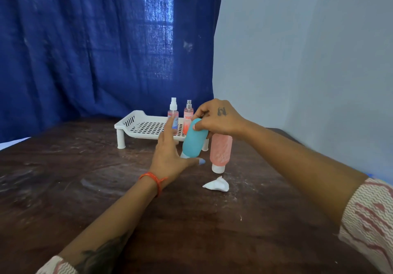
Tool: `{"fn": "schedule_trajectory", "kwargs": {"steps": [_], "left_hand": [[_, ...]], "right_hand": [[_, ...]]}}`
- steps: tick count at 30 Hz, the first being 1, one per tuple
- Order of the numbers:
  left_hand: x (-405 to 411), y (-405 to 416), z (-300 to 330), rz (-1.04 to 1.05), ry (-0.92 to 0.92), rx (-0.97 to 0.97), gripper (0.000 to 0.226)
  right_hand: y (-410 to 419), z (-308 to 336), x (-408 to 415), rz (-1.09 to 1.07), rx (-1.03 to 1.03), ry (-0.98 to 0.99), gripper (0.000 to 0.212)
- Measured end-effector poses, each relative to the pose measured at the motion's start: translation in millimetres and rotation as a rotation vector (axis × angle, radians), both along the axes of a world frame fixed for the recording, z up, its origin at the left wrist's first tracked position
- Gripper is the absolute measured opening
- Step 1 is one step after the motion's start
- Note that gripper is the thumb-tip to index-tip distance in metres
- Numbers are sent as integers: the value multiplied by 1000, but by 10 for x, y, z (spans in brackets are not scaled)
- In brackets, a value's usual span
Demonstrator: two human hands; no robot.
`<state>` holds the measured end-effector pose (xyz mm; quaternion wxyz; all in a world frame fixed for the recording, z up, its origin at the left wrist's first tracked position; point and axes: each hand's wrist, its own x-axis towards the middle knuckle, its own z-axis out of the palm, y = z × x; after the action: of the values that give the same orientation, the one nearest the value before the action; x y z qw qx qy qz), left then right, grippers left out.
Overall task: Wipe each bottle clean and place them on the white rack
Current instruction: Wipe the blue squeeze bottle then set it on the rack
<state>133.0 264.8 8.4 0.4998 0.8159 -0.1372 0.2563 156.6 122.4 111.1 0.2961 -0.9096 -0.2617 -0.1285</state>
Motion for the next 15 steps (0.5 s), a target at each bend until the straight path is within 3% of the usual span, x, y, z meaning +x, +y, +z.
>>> {"fn": "schedule_trajectory", "kwargs": {"steps": [5, 9, 15], "left_hand": [[50, 353, 116, 119, -34, 109, 125], [111, 534, -50, 227, 10, 81, 113], [188, 549, -126, 237, 11, 90, 103]], "right_hand": [[140, 240, 153, 31, -86, -126, 18], [347, 383, 386, 51, -145, -230, 18], [697, 533, 746, 102, -199, -295, 21]]}}
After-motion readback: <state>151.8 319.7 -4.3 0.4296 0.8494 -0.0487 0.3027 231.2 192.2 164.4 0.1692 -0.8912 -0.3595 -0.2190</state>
